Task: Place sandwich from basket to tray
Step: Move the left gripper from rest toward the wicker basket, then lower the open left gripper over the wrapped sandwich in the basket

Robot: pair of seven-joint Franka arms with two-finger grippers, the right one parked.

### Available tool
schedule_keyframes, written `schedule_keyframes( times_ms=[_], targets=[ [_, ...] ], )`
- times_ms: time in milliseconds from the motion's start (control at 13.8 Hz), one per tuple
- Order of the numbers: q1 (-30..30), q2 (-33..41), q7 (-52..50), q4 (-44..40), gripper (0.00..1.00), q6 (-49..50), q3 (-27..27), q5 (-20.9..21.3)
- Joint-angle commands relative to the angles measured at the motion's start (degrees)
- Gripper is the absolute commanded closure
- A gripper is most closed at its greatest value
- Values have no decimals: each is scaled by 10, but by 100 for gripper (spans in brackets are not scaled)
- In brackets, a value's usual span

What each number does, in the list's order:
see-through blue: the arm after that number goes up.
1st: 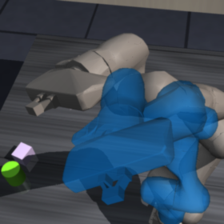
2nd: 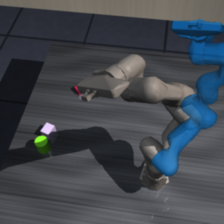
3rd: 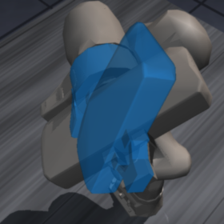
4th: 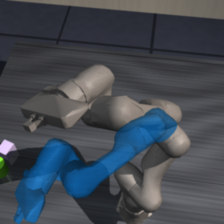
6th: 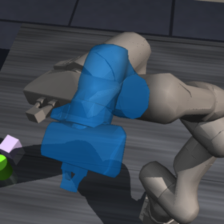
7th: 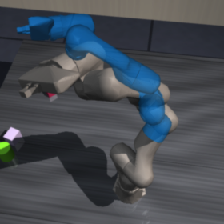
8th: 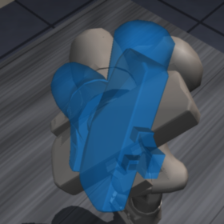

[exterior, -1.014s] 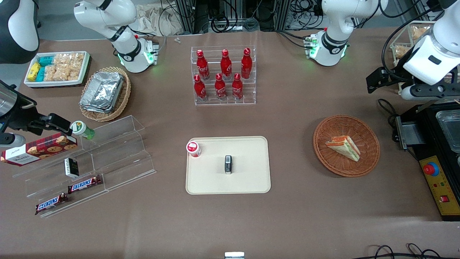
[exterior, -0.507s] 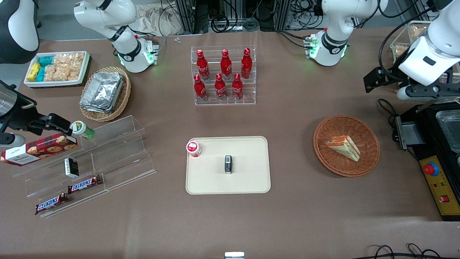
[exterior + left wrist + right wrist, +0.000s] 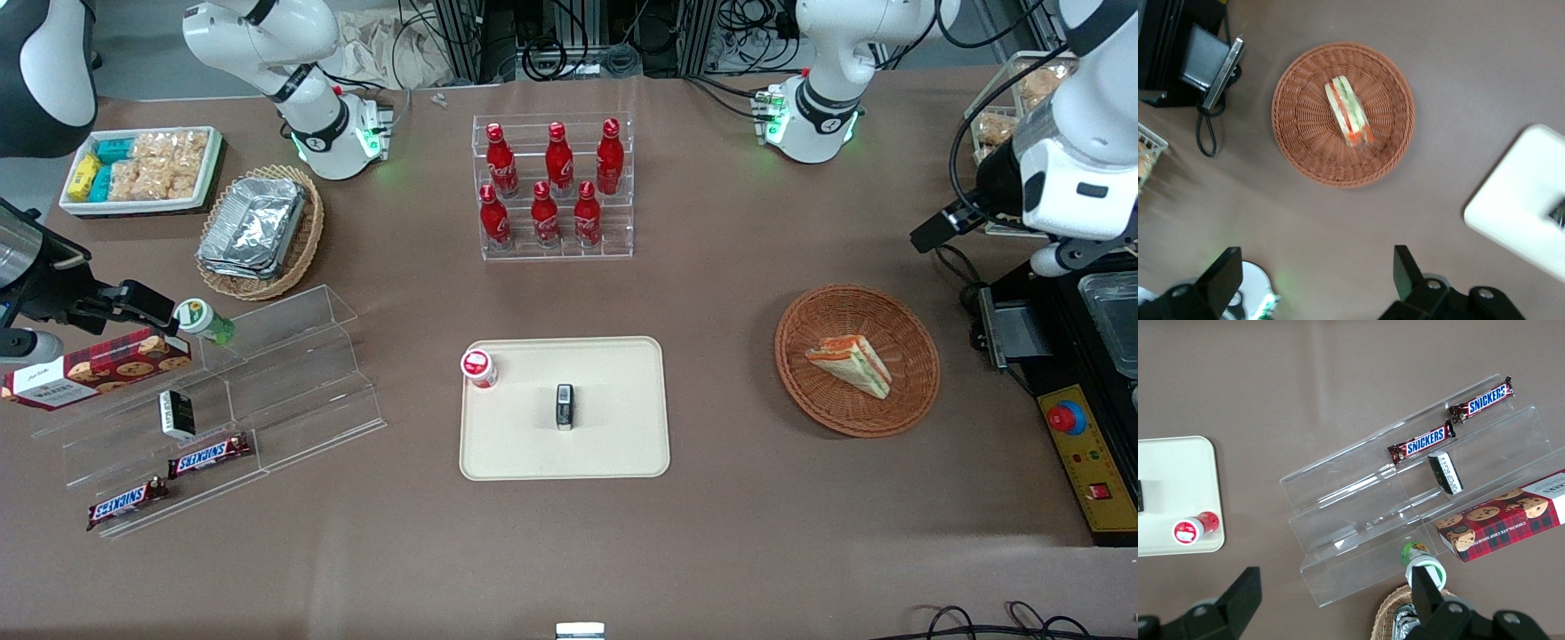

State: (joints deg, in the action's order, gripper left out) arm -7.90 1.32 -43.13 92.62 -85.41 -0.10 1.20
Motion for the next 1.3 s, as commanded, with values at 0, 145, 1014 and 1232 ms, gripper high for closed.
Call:
schedule_keyframes(
  times_ms=[0, 145, 1014, 1232],
  targets=[
    [1, 13, -92, 63, 0, -70, -30, 5],
    [1, 12, -128, 117, 0, -129, -47, 1],
    [2, -91, -167, 336, 0, -442, -63, -32],
    [0, -130, -167, 343, 0, -475, -62, -32]
  ],
)
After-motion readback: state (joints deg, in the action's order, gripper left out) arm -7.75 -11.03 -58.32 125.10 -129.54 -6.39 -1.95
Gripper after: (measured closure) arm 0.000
